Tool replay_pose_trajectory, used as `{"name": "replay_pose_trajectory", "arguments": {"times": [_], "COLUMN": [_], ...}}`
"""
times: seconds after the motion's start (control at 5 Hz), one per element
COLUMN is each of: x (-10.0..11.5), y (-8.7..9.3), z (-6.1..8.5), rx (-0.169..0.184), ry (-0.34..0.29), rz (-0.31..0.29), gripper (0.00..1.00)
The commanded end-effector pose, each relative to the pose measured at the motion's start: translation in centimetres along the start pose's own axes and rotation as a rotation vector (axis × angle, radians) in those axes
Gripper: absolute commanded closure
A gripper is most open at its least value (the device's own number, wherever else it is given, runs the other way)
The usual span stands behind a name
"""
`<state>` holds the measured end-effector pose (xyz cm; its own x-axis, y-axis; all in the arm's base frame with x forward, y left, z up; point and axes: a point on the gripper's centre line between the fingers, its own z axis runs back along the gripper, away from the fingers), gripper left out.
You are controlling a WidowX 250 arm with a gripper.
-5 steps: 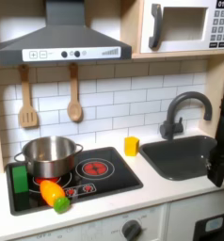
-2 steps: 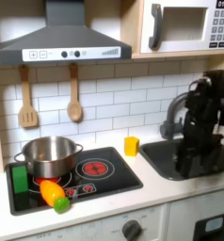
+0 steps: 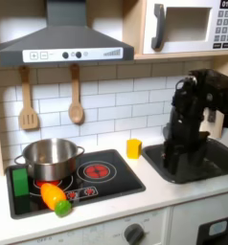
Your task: Slide pot right
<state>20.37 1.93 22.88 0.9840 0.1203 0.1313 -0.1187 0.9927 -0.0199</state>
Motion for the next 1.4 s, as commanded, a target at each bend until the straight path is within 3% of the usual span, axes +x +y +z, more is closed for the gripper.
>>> {"name": "replay_pose_trajectory", "arguments": {"times": [0.0,0.6,1.2], "x": [3.7,8.8,13.3], "y": [1.2,3.8,6.3], "z": [-0.4,-0.9,-1.5], "rx": [0.006,0.023,0.051], "ry": [-0.014,-0.036,-0.07], "rz": [0.053,0.123,0.142], "gripper": [0.0,0.0,0.0]}}
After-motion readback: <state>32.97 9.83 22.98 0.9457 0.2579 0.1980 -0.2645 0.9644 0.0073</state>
